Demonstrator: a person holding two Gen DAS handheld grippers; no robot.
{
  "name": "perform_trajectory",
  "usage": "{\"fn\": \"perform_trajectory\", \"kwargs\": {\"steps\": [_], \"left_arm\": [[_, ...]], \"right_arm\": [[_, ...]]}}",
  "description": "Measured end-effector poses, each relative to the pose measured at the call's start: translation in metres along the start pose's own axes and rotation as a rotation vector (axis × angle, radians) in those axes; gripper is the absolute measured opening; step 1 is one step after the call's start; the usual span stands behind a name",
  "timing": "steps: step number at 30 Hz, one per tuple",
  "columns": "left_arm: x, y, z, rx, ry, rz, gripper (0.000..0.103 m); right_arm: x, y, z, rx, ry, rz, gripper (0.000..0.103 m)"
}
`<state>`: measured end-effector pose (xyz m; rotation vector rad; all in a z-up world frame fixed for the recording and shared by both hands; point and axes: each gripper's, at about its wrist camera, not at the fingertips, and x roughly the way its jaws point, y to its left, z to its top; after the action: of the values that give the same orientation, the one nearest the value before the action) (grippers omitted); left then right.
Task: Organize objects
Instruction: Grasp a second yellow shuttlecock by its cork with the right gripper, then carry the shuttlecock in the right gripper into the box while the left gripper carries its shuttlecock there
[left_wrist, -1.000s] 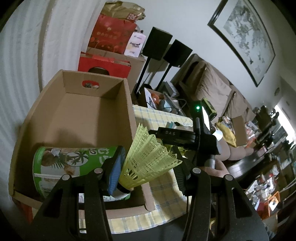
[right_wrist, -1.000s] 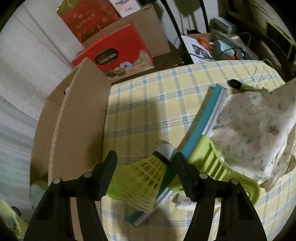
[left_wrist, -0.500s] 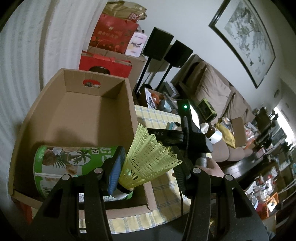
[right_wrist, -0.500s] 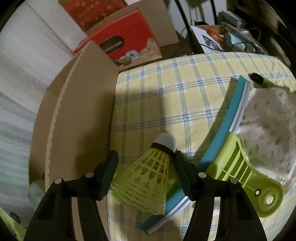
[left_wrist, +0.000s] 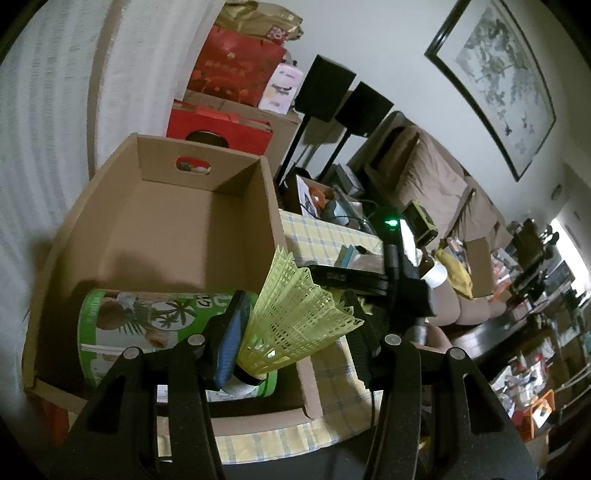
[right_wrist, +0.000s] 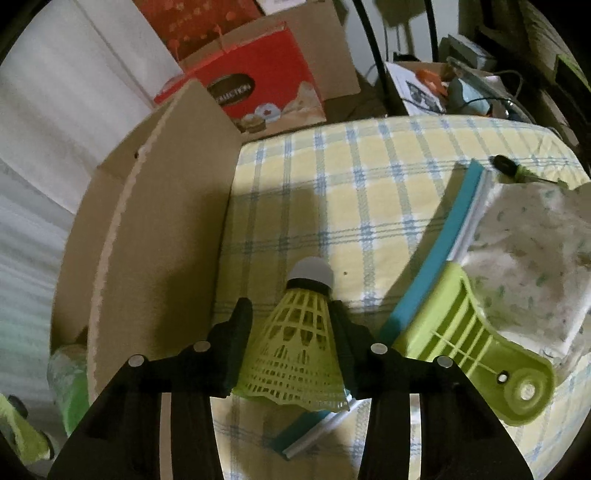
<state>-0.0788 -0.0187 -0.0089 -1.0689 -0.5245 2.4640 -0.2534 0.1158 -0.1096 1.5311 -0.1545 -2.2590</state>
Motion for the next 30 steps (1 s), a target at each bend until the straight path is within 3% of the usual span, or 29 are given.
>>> {"fn": "perform_trajectory", "kwargs": {"steps": [8, 15, 30], "left_arm": [[-0.005, 0.013, 0.009, -0.023, -0.012, 0.016, 0.048], [-0.016, 0.026, 0.017, -0.043, -0.033, 0.046, 0.048], [-0.042, 0.052, -0.003, -0.070, -0.017, 0.095, 0.048]], "right_arm": [[-0.047, 0.010, -0.002, -0.023, -0.085, 0.057, 0.043], [-0.089, 0.044, -0.010, -0.084, -0.147, 0.121, 0.043], [-0.116, 0.119, -0.054, -0.242, -0.148, 0.241, 0.043]]}}
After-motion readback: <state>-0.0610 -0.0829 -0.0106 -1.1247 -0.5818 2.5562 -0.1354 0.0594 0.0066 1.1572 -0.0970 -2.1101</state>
